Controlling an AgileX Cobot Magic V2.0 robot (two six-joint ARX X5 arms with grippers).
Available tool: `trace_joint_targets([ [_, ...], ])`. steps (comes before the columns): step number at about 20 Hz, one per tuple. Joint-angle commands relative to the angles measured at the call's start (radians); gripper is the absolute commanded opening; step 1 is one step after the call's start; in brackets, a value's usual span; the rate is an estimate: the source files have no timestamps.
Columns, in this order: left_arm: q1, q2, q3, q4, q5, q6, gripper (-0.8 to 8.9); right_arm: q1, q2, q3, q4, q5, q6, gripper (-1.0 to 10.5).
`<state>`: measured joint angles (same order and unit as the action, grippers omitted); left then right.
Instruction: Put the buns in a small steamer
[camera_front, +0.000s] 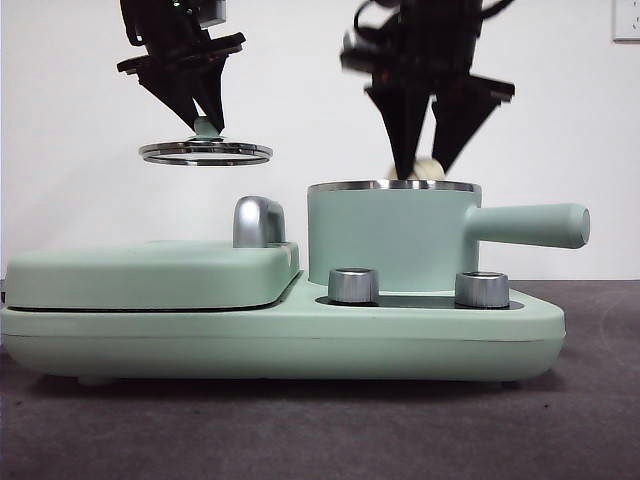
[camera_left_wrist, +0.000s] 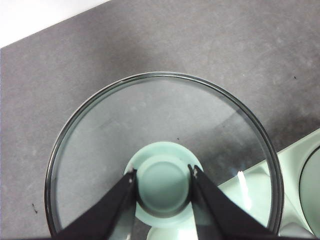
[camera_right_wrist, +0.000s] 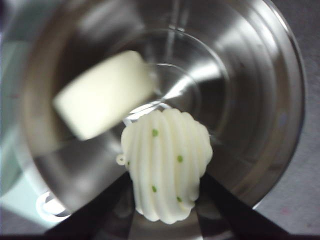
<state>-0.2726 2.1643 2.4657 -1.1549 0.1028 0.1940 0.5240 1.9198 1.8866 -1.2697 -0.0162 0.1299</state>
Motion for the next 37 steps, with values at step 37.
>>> trace_joint_targets([
  [37,-0.111,0.008,0.047,0.014,0.002,-0.023,0.19,0.025,-0.826,-0.563,-0.026,0.009,0.015,4.0],
])
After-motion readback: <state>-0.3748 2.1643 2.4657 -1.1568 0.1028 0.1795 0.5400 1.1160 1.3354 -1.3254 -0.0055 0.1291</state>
